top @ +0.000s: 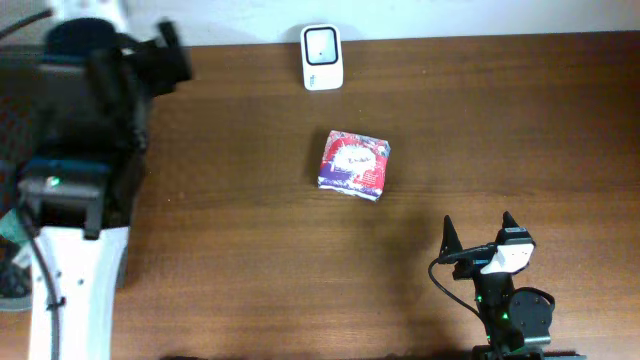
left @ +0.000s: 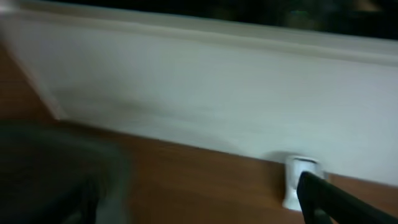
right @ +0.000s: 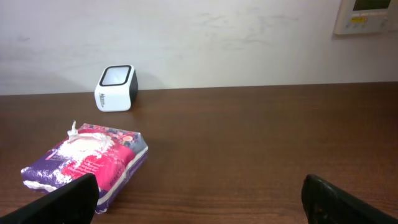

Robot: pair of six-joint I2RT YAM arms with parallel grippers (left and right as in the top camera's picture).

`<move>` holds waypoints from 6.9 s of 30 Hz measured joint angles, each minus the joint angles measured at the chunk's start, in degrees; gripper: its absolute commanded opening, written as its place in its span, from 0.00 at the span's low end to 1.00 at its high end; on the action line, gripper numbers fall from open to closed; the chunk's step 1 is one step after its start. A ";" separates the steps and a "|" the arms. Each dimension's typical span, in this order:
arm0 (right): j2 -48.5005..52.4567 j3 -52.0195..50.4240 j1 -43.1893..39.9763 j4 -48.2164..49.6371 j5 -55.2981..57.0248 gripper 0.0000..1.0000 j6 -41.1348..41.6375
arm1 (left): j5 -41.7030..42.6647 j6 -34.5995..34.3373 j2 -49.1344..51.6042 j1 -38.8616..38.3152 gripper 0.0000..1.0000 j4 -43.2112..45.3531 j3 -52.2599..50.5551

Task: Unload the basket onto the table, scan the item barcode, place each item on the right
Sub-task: 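Lift the pink-purple package out and place it mid-table, then reach the left gripper into the basket and grasp the white Pantene tube, then lift the Pantene tube out and set it beside the pink package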

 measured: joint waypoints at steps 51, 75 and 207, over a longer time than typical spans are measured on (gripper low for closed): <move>0.00 0.00 0.00 0.00 0.02 0.99 -0.02 | 8.37 13.92 28.74 41.11 0.49 -5.57 -24.55; 0.00 0.00 0.00 0.00 0.02 0.99 -0.02 | 18.40 14.53 28.57 41.53 0.18 -1.60 -24.81; 0.00 0.00 0.00 0.00 0.02 0.99 0.00 | 27.63 0.83 8.83 -8.83 0.00 1.03 -22.18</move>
